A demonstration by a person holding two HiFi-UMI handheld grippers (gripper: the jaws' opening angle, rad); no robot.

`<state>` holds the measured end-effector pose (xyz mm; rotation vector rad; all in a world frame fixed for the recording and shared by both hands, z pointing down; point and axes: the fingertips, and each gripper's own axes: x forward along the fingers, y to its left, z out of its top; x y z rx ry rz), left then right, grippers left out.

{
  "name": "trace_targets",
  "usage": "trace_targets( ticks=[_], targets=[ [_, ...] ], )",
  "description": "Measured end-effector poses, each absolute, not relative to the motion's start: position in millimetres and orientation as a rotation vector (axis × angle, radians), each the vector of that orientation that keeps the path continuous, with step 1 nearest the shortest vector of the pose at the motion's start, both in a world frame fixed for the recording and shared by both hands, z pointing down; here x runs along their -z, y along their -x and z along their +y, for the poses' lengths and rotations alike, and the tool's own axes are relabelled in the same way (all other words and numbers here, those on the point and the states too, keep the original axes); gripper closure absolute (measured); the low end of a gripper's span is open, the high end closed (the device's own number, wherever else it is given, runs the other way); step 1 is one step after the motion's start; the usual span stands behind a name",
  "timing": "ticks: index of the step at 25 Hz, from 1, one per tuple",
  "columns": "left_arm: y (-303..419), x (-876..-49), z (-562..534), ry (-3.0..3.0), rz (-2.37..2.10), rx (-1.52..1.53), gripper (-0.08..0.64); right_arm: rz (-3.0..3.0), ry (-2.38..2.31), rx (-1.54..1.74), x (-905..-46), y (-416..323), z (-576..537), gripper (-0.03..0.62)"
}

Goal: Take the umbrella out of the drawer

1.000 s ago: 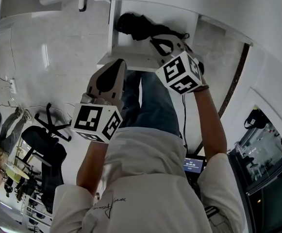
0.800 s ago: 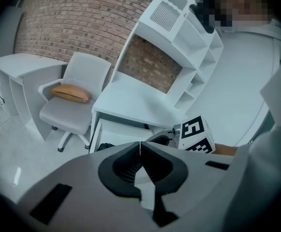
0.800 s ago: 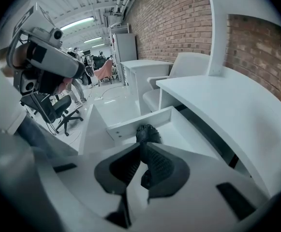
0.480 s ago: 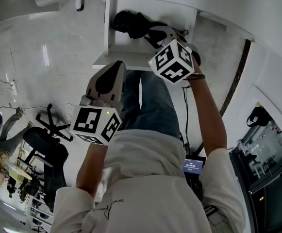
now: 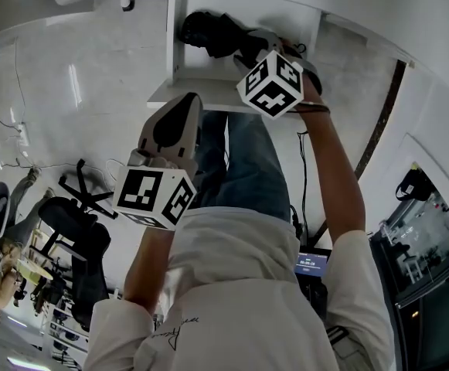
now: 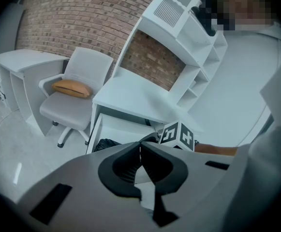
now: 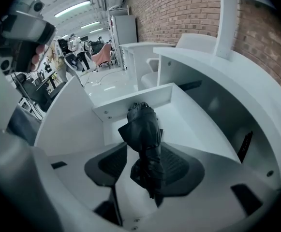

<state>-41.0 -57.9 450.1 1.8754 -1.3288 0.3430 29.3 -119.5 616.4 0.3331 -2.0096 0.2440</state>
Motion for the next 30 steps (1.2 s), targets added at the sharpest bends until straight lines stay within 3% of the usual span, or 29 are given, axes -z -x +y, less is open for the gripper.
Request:
trace_targets(
  ticks=[6,30],
  targets=[
    [42,-463,-56,-1.857,-1.323,-0.365,0.543,-1.949,-0.293,-0.222,-640,-34,-117,0.352],
    [34,-503,-76,-1.872,-1.307,-0.509,0.543,-1.925,-0.245,-0.189,-680,-30,-133,0.325]
  ],
)
